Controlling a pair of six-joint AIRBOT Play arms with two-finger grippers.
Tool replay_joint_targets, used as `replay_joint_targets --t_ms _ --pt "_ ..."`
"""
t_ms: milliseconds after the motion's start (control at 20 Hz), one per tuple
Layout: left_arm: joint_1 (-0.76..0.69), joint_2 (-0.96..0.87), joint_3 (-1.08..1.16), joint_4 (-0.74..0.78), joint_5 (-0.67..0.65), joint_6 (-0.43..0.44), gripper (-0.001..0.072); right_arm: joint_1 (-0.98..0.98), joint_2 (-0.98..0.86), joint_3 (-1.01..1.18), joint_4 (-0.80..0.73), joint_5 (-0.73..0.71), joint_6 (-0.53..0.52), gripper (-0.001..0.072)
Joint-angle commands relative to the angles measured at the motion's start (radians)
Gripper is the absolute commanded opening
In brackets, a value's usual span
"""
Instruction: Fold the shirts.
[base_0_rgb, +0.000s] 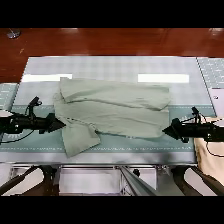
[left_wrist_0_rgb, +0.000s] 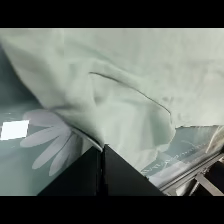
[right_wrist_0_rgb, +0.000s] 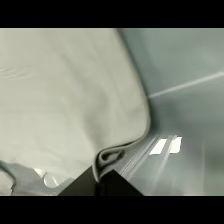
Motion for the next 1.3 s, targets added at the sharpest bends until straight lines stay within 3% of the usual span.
replay_joint_targets --t_ms 0,200,400,650,900,1250 --pt "0.052 0.017 0.048 -0.044 -0.085 0.030 0.0020 0.000 -0.003 0.055 0.041 0.061 -0.056 0.0026" --pt "0.053 0.022 0.141 -0.098 -0.074 0.016 0.0019 0.000 -0.004 0.173 0.041 0.065 -0.046 0.0026" --pt "0.018 -0.047 0.288 -0.116 0.022 -0.069 0.0019 0.001 -0.053 0.325 0.041 0.052 -0.046 0.0025" --pt "-0.131 -0.290 0.601 -0.116 0.077 -0.151 0.0019 0.097 -0.276 0.560 0.015 0.028 -0.068 0.0026" --pt "-0.163 -0.546 0.898 -0.112 0.067 -0.286 0.0020 0.120 -0.497 0.792 0.003 0.009 0.013 0.0025" --pt "-0.180 -0.677 1.004 -0.112 0.106 -0.275 0.0020 0.145 -0.589 0.855 0.006 -0.037 0.017 0.0026"
